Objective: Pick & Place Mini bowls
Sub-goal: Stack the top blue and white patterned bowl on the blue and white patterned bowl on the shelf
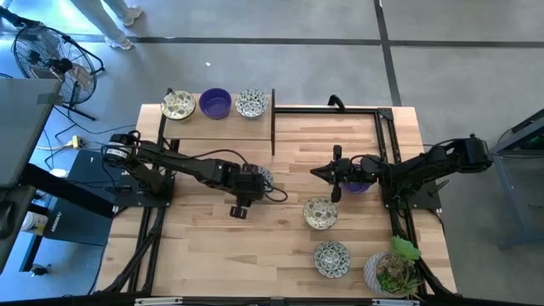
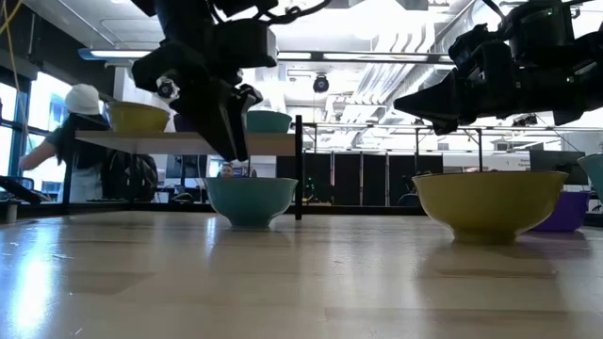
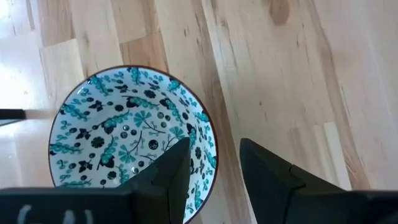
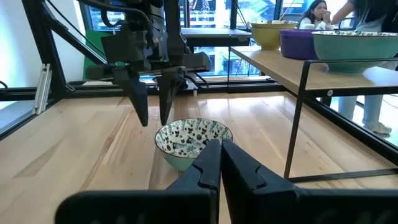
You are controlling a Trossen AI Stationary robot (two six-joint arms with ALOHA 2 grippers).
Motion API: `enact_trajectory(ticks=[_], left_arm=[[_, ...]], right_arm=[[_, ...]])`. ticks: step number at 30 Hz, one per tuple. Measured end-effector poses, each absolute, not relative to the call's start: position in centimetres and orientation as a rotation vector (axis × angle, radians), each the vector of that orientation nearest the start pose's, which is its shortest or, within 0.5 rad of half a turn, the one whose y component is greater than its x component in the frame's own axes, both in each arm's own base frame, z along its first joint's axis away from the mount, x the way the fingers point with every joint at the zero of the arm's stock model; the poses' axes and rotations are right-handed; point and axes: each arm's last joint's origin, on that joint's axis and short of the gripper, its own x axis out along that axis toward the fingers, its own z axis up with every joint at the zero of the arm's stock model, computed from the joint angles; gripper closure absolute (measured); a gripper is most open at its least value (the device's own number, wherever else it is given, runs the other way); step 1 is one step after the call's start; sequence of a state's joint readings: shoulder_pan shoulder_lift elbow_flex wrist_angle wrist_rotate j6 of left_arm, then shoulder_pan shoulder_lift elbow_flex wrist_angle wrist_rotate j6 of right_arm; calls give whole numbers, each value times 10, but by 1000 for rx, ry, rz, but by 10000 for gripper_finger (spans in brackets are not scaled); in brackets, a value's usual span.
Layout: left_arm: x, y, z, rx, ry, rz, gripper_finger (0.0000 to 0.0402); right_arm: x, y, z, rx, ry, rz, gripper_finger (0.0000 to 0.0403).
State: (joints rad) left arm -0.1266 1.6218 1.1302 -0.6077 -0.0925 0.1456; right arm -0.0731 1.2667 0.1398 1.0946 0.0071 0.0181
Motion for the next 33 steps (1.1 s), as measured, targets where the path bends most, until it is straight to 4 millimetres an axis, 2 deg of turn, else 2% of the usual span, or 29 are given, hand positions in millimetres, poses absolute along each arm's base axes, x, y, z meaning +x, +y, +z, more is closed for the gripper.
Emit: enact_trajectory(ticks=[12,24,28,33], left_arm=[[320,-37,219,261,1090,-107,205],[332,-38,182,280,1203,-92,205],[331,-37,183,293,1208,-75,223],[331,-37,183,296,1211,-69,290]], right_arm=[[196,-14,157,19,32,-75,402],[196,-14,157,19,29,-73,401],[196,-14,157,19,29,-70,402],[196,-14,157,19,29,-70,402]])
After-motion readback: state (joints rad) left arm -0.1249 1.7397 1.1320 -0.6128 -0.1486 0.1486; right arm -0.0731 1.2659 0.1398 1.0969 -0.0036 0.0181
